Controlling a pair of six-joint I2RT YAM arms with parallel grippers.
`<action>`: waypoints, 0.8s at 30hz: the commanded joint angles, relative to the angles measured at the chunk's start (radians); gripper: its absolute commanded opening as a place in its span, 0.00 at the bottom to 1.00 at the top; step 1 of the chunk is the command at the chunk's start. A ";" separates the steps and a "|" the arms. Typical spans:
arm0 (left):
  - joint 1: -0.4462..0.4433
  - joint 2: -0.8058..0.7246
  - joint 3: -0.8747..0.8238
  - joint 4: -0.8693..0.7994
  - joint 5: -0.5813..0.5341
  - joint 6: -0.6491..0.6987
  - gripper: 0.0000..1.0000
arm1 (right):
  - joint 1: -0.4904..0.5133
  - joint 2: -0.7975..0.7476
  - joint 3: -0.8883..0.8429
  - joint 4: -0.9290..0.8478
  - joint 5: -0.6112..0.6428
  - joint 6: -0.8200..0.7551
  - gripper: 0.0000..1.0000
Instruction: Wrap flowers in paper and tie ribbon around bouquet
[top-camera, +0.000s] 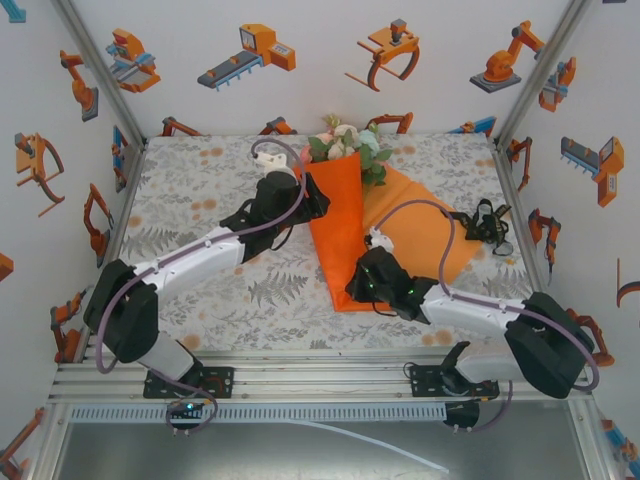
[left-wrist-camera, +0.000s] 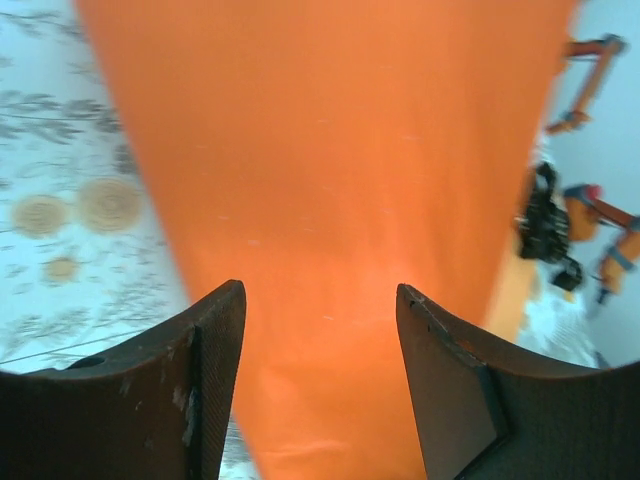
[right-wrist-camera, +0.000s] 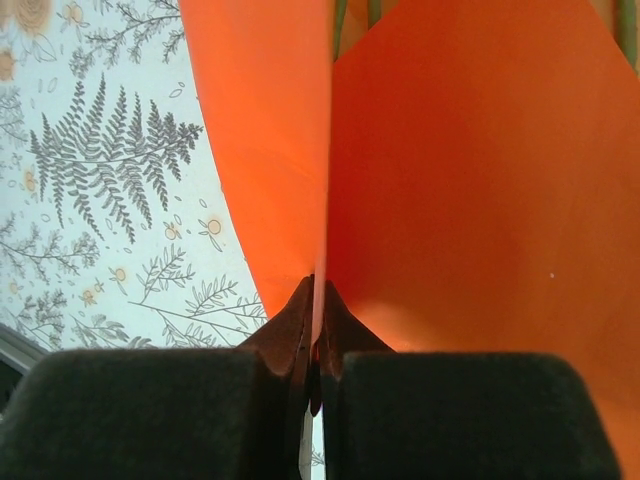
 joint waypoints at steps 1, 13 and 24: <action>0.038 0.057 -0.022 -0.073 -0.067 0.041 0.57 | -0.007 -0.026 -0.025 -0.014 0.046 0.037 0.07; 0.116 0.369 0.129 0.087 0.213 0.026 0.39 | -0.008 0.018 -0.029 -0.120 0.071 0.141 0.34; 0.143 0.486 0.214 0.038 0.176 0.003 0.34 | 0.036 -0.329 0.074 -0.445 0.245 0.160 0.48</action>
